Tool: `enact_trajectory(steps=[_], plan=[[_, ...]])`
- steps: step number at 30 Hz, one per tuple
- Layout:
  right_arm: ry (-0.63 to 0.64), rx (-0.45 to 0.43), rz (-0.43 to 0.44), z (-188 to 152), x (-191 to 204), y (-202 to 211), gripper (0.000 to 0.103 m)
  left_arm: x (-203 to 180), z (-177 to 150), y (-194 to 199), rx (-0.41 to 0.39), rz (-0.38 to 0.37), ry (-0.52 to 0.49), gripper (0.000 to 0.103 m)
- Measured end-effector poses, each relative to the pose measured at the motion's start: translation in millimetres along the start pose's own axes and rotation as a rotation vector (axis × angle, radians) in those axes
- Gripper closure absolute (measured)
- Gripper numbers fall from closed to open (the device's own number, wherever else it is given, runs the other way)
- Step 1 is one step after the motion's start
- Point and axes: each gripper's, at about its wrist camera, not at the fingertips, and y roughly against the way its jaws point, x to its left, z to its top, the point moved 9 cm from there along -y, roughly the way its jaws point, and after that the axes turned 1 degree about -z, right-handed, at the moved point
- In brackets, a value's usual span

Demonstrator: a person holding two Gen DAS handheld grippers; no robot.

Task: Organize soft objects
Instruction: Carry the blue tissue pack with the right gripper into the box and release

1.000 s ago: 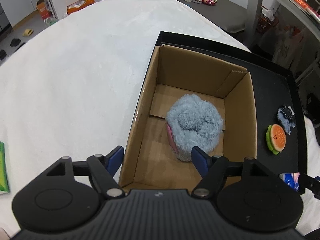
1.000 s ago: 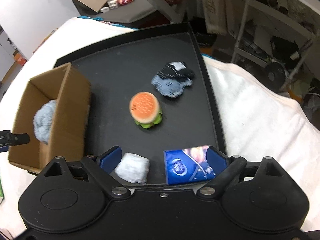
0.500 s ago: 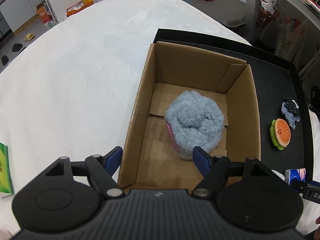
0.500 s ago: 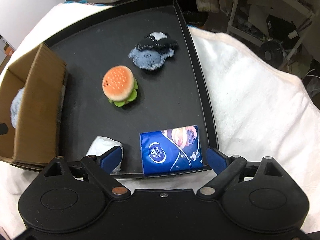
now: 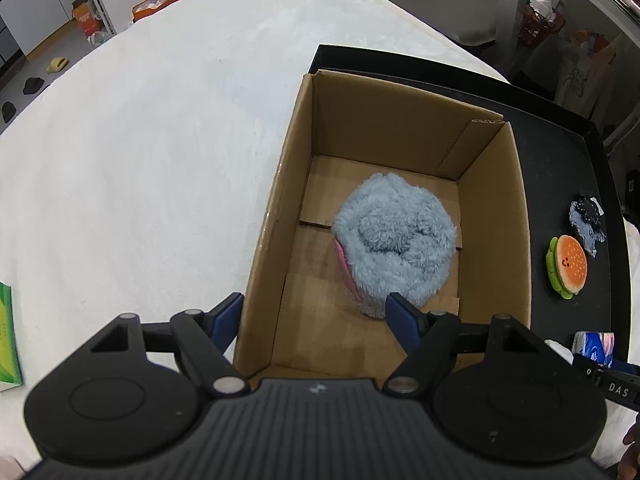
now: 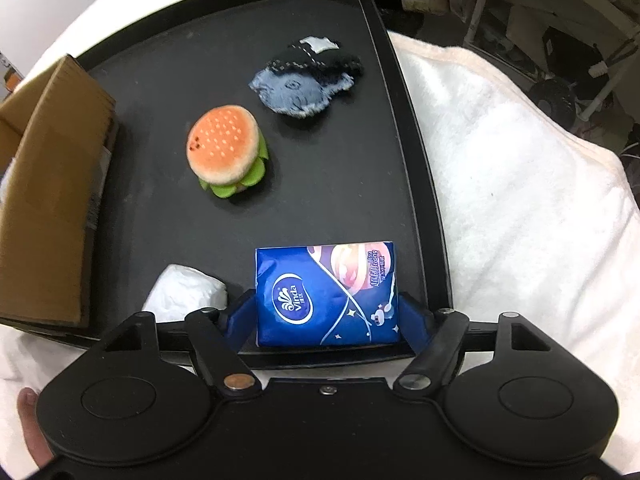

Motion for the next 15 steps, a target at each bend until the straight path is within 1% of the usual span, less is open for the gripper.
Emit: enact_trajectory(steps=[10, 15], plan=[[0.005, -0.067, 0.025, 18.1, 13.4, 22.9, 0.032, 4.3, -0.1, 3.9, -0.009, -0.011, 0.003, 0.027], [0.023, -0.100, 0.041, 27.0, 26.8, 36.9, 0.032, 7.4, 0.0, 6.3, -0.017, -0.028, 0.005, 0.027]])
